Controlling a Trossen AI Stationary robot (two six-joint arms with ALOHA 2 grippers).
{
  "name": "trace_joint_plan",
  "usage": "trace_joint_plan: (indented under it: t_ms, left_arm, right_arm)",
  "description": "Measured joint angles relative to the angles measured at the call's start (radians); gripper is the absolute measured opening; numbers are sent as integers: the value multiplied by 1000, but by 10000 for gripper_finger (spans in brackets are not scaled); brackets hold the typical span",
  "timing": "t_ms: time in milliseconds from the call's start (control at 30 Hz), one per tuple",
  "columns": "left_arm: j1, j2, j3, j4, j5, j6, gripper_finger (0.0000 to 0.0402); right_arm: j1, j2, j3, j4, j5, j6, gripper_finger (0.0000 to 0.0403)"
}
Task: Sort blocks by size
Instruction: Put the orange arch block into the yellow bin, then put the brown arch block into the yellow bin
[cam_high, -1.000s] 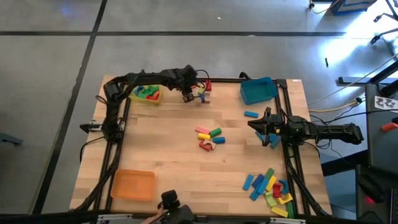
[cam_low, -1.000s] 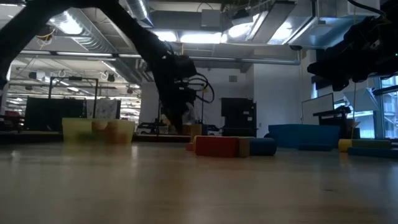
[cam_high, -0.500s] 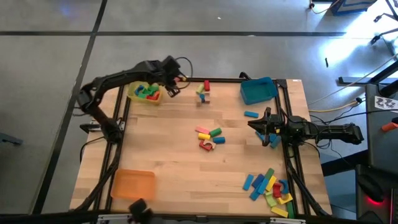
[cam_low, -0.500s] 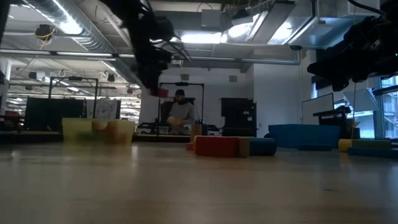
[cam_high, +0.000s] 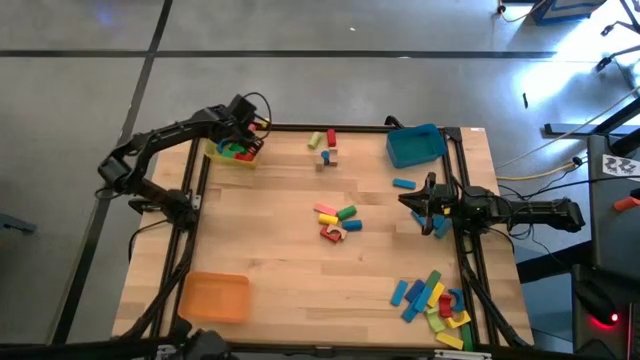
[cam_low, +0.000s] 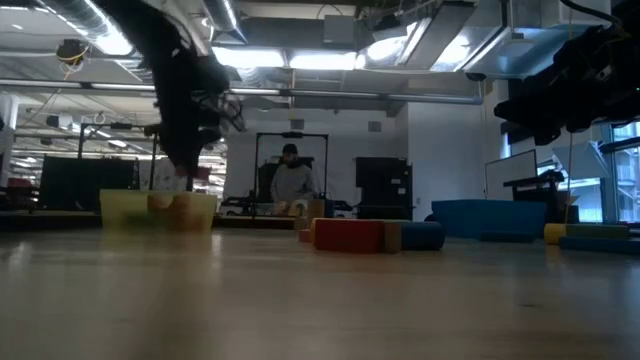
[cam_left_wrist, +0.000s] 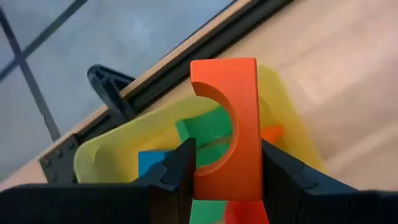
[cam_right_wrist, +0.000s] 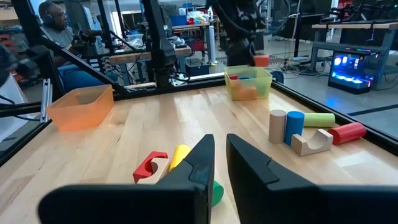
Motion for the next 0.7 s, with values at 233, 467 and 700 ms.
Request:
trace_joint_plan:
  t_ms: [233,467,700]
  left_arm:
    - [50,29,-70,98,71,-25,133]
    - [67,29,-74,98,72,-22,189]
    - [46,19,-29,59,84,-22,212]
  right_arm:
    - [0,0,0,0,1,5,46]
    - [0,0,0,0,1,5,46]
    - [0,0,0,0,1,6,46]
